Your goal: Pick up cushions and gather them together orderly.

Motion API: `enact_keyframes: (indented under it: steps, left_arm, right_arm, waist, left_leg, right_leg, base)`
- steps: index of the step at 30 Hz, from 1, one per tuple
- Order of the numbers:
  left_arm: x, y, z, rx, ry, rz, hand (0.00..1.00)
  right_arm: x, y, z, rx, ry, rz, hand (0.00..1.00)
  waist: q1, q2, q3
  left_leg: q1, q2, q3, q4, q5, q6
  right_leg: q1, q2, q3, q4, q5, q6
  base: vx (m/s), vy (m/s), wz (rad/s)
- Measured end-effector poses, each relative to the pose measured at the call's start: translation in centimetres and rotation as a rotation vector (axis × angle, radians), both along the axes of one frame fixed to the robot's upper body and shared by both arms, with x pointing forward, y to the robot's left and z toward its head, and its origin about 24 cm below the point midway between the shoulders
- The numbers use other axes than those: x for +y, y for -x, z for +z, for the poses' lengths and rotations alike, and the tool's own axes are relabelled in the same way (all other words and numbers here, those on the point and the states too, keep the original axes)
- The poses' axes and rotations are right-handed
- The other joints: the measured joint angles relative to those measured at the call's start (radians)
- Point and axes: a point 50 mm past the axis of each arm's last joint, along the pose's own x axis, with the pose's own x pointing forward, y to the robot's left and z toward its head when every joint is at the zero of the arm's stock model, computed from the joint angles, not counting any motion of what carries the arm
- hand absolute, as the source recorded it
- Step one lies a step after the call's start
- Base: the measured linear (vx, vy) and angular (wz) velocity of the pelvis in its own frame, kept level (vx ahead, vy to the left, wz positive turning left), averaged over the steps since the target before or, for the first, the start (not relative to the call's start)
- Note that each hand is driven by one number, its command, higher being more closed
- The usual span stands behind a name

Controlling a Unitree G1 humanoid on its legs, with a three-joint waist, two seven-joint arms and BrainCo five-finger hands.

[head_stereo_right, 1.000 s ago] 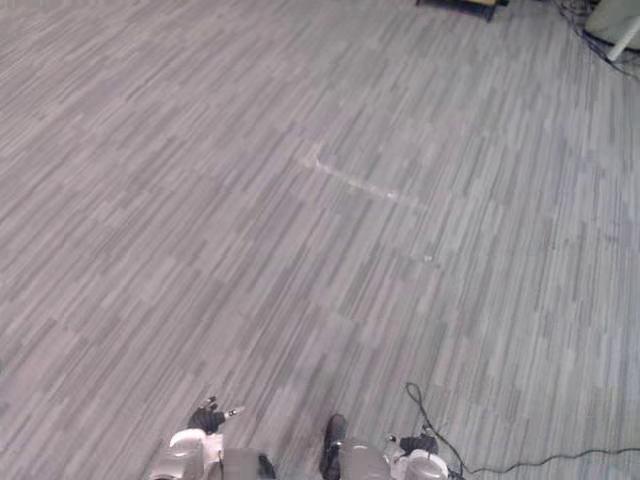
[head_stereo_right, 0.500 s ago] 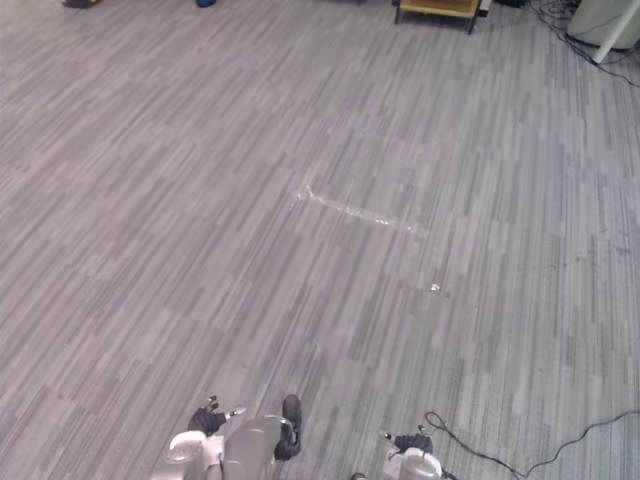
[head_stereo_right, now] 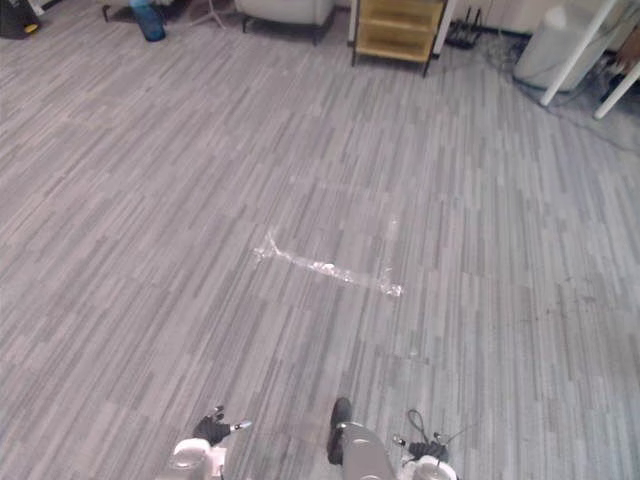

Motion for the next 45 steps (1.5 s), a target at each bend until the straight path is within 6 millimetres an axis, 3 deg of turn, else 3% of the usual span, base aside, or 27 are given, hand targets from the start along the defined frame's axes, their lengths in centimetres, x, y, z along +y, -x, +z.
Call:
enact_keyframes:
  steps: [3,5,7,9,10,13,14,15,17,19,21,24,25,26,27,28,30,31,32,33,34,36,37,40,41,42,45]
  left_arm:
    - [0.2,-1.4,0.9,-0.077,-0.004,-0.004,0.00]
    - [0.0,-1.6,1.1,-0.092,0.000,-0.005,0.00]
    - [0.0,-2.0,1.3,-0.105,-0.001,-0.007,0.00]
    - [-0.3,-1.7,1.1,-0.096,0.001,-0.024,0.00]
    - [-0.5,-1.6,1.0,-0.086,0.001,-0.038,0.00]
    - [0.9,-1.7,1.0,-0.077,-0.036,-0.049,0.00]
    - [0.8,-1.6,0.9,-0.071,-0.034,-0.047,0.00]
    - [0.8,-1.3,0.8,-0.060,-0.035,-0.048,0.00]
    - [1.2,-0.6,0.4,-0.025,-0.045,-0.063,0.00]
    - [1.1,-0.3,0.3,-0.010,-0.050,-0.083,0.00]
    - [1.0,-0.1,0.2,-0.004,-0.050,-0.091,0.00]
    - [1.0,-0.4,0.2,-0.004,-0.057,-0.108,0.00]
    - [0.9,-0.7,0.3,-0.009,-0.062,-0.127,0.00]
    - [1.3,-0.6,0.3,-0.008,-0.074,-0.137,0.00]
    - [1.3,-0.3,0.2,-0.001,-0.073,-0.136,0.00]
    - [0.4,0.0,-0.1,0.013,-0.047,-0.136,0.00]
    - [-0.1,0.9,-0.4,0.042,-0.028,-0.122,0.00]
    - [-0.2,0.9,-0.5,0.048,-0.022,-0.110,0.00]
    - [-0.3,0.8,-0.5,0.044,-0.017,-0.101,0.00]
    - [-0.3,0.6,-0.4,0.034,-0.007,-0.076,0.00]
    - [-0.3,0.3,-0.2,0.017,-0.003,-0.066,0.00]
    - [-0.4,0.0,0.0,-0.004,0.002,-0.056,0.00]
    - [-0.7,-0.5,0.2,-0.026,0.010,-0.058,0.00]
    - [-0.9,-0.8,0.5,-0.044,0.010,-0.073,0.00]
    - [-1.1,-0.7,0.4,-0.042,0.009,-0.087,0.00]
    - [-1.2,-0.6,0.4,-0.036,0.009,-0.097,0.00]
    - [0.4,-0.5,0.3,-0.024,-0.032,-0.100,0.00]
  right_arm:
    - [1.5,0.0,-0.2,-0.018,-0.041,-0.008,0.00]
    - [1.9,-0.8,0.0,-0.050,-0.057,-0.024,0.00]
    - [2.1,-1.5,0.2,-0.066,-0.062,-0.023,0.00]
    - [1.6,-1.2,0.1,-0.053,-0.051,-0.028,0.00]
    - [1.3,-0.8,-0.1,-0.029,-0.048,-0.025,0.00]
    - [1.7,-0.3,-0.4,-0.002,-0.063,-0.022,0.00]
    - [1.4,-0.1,-0.5,0.008,-0.059,-0.025,0.00]
    - [1.2,0.1,-0.5,0.016,-0.056,-0.028,0.00]
    - [1.2,0.4,-0.6,0.027,-0.049,-0.014,0.00]
    - [1.2,1.0,-0.7,0.044,-0.041,0.001,0.00]
    - [0.7,1.2,-0.6,0.038,-0.028,0.000,0.00]
    - [0.5,0.5,-0.3,0.011,-0.020,0.006,0.00]
    - [0.4,0.6,-0.3,0.013,-0.017,0.005,0.00]
    - [0.4,1.2,-0.5,0.031,-0.019,0.002,0.00]
    - [0.3,2.0,-0.7,0.053,-0.020,-0.004,0.00]
    - [-0.7,2.3,-0.6,0.068,-0.001,-0.009,0.00]
    - [-1.0,2.1,-0.5,0.064,0.004,-0.012,0.00]
    - [-1.0,2.3,-0.5,0.064,-0.003,-0.036,0.00]
    - [-1.2,2.4,-0.5,0.066,-0.002,-0.042,0.00]
    - [-1.0,2.6,-0.6,0.073,-0.004,-0.035,0.00]
    - [-0.8,2.4,-0.6,0.066,-0.004,-0.028,0.00]
    - [-0.6,2.4,-0.6,0.062,-0.010,-0.030,0.00]
    - [-0.3,1.7,-0.4,0.025,-0.018,-0.043,0.00]
    - [-0.1,1.6,-0.4,0.016,-0.021,-0.052,0.00]
    - [-0.1,1.7,-0.4,0.020,-0.020,-0.054,0.00]
    - [-0.2,2.0,-0.5,0.033,-0.021,-0.054,0.00]
    - [1.0,2.1,-1.0,0.062,-0.055,-0.034,0.00]
  waist:
    - [0.031,-0.035,0.009]
    - [0.035,-0.036,0.005]
    - [0.042,-0.038,0.003]
    - [0.055,-0.027,-0.005]
    - [0.075,-0.019,-0.011]
    - [0.072,-0.067,-0.026]
    - [0.073,-0.069,-0.028]
    - [0.074,-0.072,-0.032]
    - [0.065,-0.076,-0.034]
    - [0.051,-0.079,-0.034]
    - [0.032,-0.058,-0.024]
    - [0.003,-0.051,-0.024]
    - [-0.003,-0.054,-0.022]
    - [-0.014,-0.077,-0.025]
    - [-0.023,-0.090,-0.027]
    - [-0.020,-0.045,-0.031]
    - [-0.013,-0.014,-0.038]
    - [-0.012,-0.005,-0.034]
    - [-0.013,-0.003,-0.032]
    - [-0.007,-0.007,-0.023]
    - [0.000,-0.003,-0.018]
    - [0.004,-0.009,-0.015]
    - [0.015,-0.012,-0.013]
    - [0.021,-0.012,-0.014]
    - [0.022,-0.005,-0.018]
    - [0.029,0.011,-0.025]
    - [0.028,-0.060,-0.043]
  left_leg:
    - [-0.150,0.033,0.054,0.159,-0.070,0.057]
    - [-0.235,0.039,0.103,0.047,-0.096,0.066]
    - [-0.274,-0.003,0.136,-0.233,-0.093,0.061]
    - [-0.238,-0.072,0.101,-0.617,0.018,0.012]
    - [-0.219,-0.085,0.083,-0.686,0.170,0.033]
    - [-0.233,-0.136,0.112,-0.570,0.058,0.126]
    - [-0.218,-0.134,0.122,-0.538,0.016,0.131]
    - [-0.183,-0.136,0.138,-0.533,-0.029,0.132]
    - [-0.077,-0.151,0.154,-0.567,-0.083,0.133]
    - [0.039,-0.169,0.156,-0.622,-0.099,0.134]
    - [0.181,-0.159,0.158,-0.723,-0.099,0.134]
    - [0.247,-0.123,0.123,-0.761,-0.099,0.134]
    - [0.264,-0.113,0.103,-0.773,-0.099,0.134]
    - [0.298,-0.121,0.065,-0.791,-0.111,0.114]
    - [0.316,-0.120,0.030,-0.789,-0.126,0.090]
    - [0.325,-0.074,0.005,-0.767,-0.134,0.077]
    - [0.266,-0.045,-0.030,-0.630,-0.119,0.050]
    - [0.202,-0.031,-0.052,-0.470,-0.077,-0.016]
    - [0.177,-0.025,-0.063,-0.405,-0.056,-0.034]
    - [0.087,-0.009,-0.088,-0.182,0.029,-0.070]
    - [0.022,0.023,-0.057,-0.013,-0.016,-0.045]
    - [-0.034,0.040,-0.004,0.045,-0.062,-0.011]
    - [-0.112,0.042,0.073,-0.001,-0.100,0.031]
    - [-0.167,-0.014,0.103,-0.305,-0.098,0.036]
    - [-0.161,-0.040,0.098,-0.451,-0.059,0.029]
    - [-0.153,-0.057,0.062,-0.590,0.076,0.051]
    - [-0.131,-0.129,0.081,-0.630,0.059,0.091]
  right_leg:
    - [0.160,-0.016,0.023,-0.024,-0.088,0.013]
    - [0.219,-0.027,0.038,-0.063,-0.104,0.029]
    - [0.292,-0.054,0.053,-0.118,-0.115,0.052]
    - [0.344,-0.071,0.077,-0.172,-0.129,0.085]
    - [0.366,-0.070,0.114,-0.200,-0.139,0.110]
    - [0.373,-0.133,0.180,-0.151,-0.135,0.130]
    - [0.355,-0.141,0.206,-0.078,-0.143,0.144]
    - [0.303,-0.152,0.233,0.079,-0.149,0.197]
    - [0.140,-0.180,0.262,0.493,-0.078,0.353]
    - [0.052,-0.215,0.200,0.674,-0.118,0.274]
    - [-0.029,-0.221,0.070,0.641,-0.188,0.165]
    - [-0.129,-0.163,0.009,0.318,-0.159,0.144]
    - [-0.140,-0.148,0.018,0.185,-0.101,0.146]
    - [-0.128,-0.134,0.053,-0.015,0.040,0.159]
    - [-0.120,-0.129,0.076,-0.017,0.158,0.140]
    - [-0.120,-0.101,0.064,0.037,0.119,0.095]
    - [-0.116,-0.081,0.044,0.075,0.048,0.073]
    - [-0.085,-0.074,0.036,0.077,0.015,0.059]
    - [-0.067,-0.073,0.033,0.073,0.008,0.058]
    - [0.002,-0.068,0.024,0.050,-0.019,0.048]
    - [0.077,-0.059,0.019,0.020,-0.041,0.039]
    - [0.148,-0.062,0.018,-0.011,-0.049,0.037]
    - [0.223,-0.073,0.014,-0.071,-0.057,0.052]
    - [0.284,-0.091,-0.004,-0.118,-0.078,0.092]
    - [0.296,-0.090,-0.007,-0.126,-0.087,0.106]
    - [0.308,-0.073,0.004,-0.132,-0.101,0.129]
    - [0.326,-0.127,0.047,-0.176,-0.100,0.159]
  base:
    - [0.50,-0.072,-0.17]
    - [0.42,0.027,-0.16]
    - [0.52,0.097,-0.18]
    - [0.54,0.168,-0.33]
    - [0.54,0.204,-0.49]
    - [0.55,0.173,-0.11]
    - [0.64,0.209,-0.25]
    - [0.49,0.163,-0.40]
    - [0.47,0.126,-0.30]
    - [0.52,0.049,-0.07]
    - [0.56,0.005,-0.13]
    - [0.51,-0.156,0.33]
    - [0.48,-0.261,0.81]
    - [0.60,-0.350,0.88]
    - [0.52,-0.304,0.69]
    - [0.41,-0.222,0.30]
    - [0.53,-0.296,0.04]
    - [0.57,-0.347,0.10]
    - [0.45,-0.252,0.18]
    - [0.42,-0.173,0.07]
    - [0.40,-0.132,0.03]
    - [0.35,-0.063,-0.03]
    - [0.32,-0.040,0.00]
    - [0.28,0.057,0.17]
    - [0.29,0.133,0.10]
    - [0.34,0.152,-0.02]
    - [0.37,0.103,0.03]
